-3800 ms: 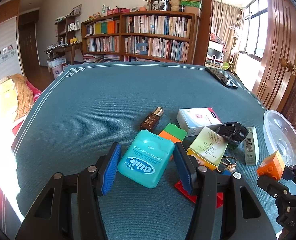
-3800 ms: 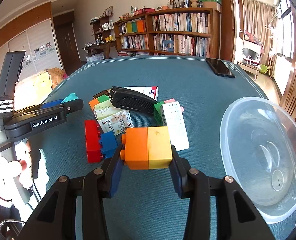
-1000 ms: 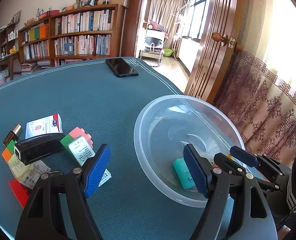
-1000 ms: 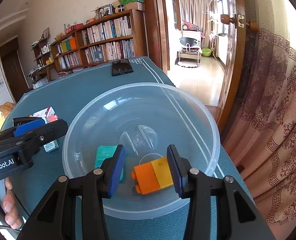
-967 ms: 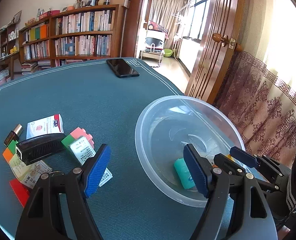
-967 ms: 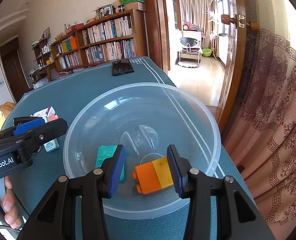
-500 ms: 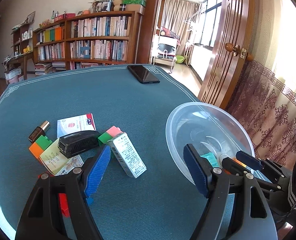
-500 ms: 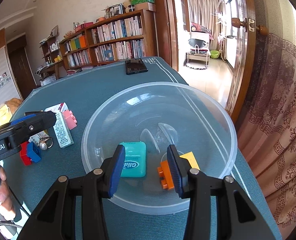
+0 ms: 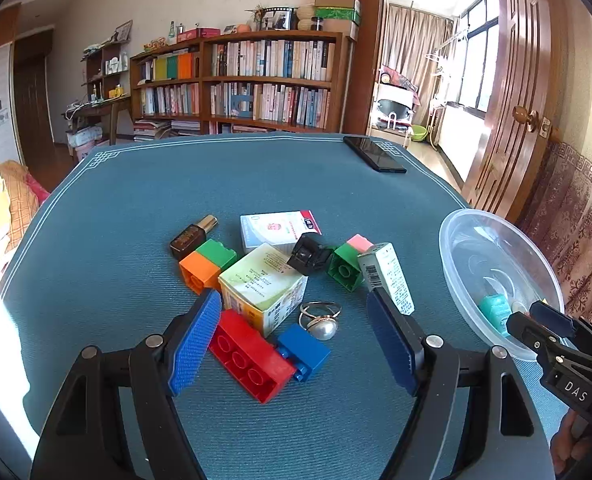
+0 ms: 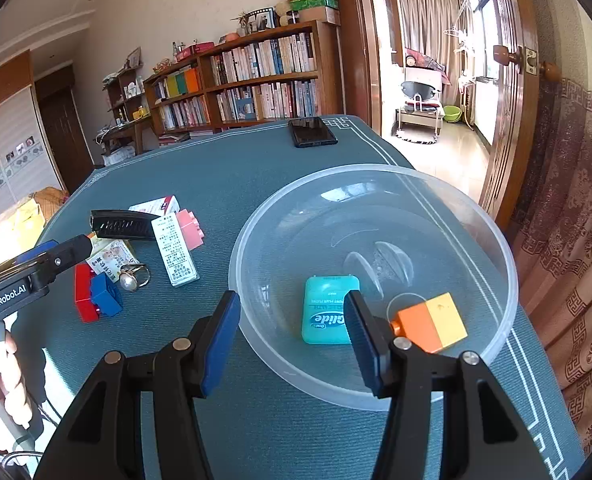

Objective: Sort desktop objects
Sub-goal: 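Move the left tool to the red brick while the right tool approaches the blue brick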

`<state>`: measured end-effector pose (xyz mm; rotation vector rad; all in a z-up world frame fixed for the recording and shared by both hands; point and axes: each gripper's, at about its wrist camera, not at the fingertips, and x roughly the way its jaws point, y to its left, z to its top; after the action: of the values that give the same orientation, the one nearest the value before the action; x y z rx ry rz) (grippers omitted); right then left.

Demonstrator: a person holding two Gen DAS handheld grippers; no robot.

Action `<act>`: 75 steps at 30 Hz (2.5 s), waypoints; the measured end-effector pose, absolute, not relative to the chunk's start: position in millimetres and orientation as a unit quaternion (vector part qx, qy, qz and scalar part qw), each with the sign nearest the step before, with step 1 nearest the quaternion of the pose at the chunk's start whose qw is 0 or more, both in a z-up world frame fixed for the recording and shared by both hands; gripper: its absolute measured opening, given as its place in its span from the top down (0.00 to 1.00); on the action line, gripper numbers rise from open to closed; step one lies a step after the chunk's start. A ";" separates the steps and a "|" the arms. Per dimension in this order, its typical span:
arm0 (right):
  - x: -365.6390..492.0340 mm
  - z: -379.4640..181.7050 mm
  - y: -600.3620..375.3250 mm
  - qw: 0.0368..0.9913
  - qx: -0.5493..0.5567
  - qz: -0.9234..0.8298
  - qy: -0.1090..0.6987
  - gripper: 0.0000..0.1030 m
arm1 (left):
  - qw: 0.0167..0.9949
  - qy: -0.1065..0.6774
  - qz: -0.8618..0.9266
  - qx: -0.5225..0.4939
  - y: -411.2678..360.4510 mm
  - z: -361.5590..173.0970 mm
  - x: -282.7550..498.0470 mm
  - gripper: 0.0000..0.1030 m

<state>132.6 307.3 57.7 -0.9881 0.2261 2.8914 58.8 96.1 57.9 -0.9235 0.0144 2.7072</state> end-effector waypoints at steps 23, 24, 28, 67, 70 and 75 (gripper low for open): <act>128.3 48.4 245.2 -0.027 -0.339 0.939 0.062 0.41 | 0.116 -0.023 0.921 -0.372 58.8 22.2 43.1 0.24; 127.5 47.8 242.4 -0.030 -0.340 0.938 0.061 0.41 | 0.114 -0.023 0.920 -0.375 59.0 21.2 41.5 0.24; 126.2 43.5 237.1 -0.039 -0.346 0.935 0.059 0.41 | 0.114 -0.031 0.918 -0.379 55.2 19.4 39.3 0.24; 121.3 37.6 227.4 -0.058 -0.360 0.929 0.061 0.41 | 0.114 -0.009 0.916 -0.385 41.2 23.1 61.7 0.17; 120.5 36.2 227.8 -0.058 -0.362 0.928 0.062 0.41 | 0.124 0.000 0.912 -0.392 47.7 20.0 62.9 0.17; 119.8 34.4 227.5 -0.059 -0.365 0.927 0.064 0.41 | 0.137 -0.005 0.903 -0.407 52.7 13.4 58.2 0.17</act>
<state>119.8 227.5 34.4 -1.1917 0.2089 3.0263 58.2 52.7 13.4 -1.1789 -0.0155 2.6123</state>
